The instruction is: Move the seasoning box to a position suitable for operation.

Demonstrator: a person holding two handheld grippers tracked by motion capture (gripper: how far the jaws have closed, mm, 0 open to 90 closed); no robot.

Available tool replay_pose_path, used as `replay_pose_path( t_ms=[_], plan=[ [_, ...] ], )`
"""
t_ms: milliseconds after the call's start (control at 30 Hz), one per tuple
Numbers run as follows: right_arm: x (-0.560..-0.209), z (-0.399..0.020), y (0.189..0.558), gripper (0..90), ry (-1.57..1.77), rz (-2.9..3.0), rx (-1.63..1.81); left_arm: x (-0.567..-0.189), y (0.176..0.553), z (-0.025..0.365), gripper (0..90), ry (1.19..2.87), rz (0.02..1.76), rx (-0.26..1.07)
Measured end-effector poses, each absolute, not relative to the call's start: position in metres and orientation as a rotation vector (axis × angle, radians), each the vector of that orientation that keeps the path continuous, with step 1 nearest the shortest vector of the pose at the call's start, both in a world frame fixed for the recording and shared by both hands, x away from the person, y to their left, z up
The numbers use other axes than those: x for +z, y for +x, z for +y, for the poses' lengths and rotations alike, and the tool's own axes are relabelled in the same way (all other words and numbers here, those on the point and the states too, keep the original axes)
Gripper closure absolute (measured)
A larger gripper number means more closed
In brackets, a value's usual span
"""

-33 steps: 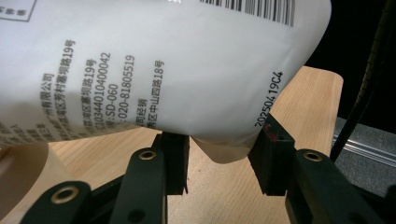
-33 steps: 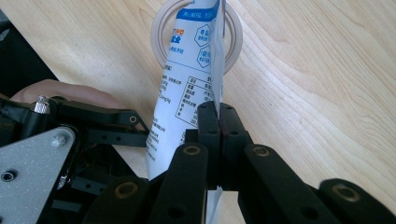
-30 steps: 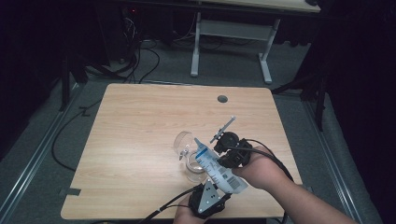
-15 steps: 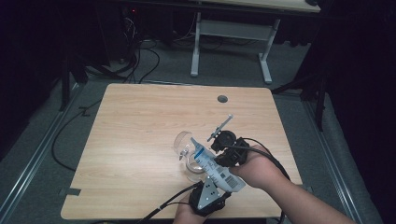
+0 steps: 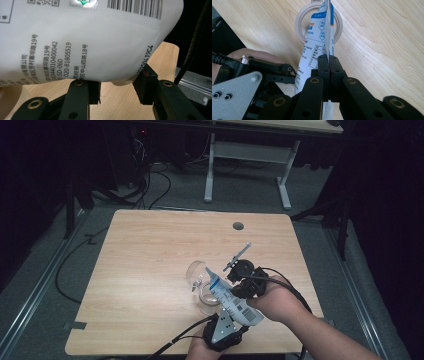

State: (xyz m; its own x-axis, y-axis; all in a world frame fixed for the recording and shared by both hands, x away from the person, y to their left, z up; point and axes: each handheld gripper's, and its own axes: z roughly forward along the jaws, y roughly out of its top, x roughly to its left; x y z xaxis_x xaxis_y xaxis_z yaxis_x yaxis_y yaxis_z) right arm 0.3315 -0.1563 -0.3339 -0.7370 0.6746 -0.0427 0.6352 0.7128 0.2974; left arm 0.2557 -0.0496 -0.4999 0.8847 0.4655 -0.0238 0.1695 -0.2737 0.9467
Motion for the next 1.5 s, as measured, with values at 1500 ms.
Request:
replay_pose_path(
  t_ms=[1500],
  plan=[
    [-0.3285, -0.1519, 0.3344, 90.0, 1.039, 2.76, 0.421, -0.4909, 0.2577, -0.0462, 61.4, 1.829, 0.475, 0.277]
  ],
)
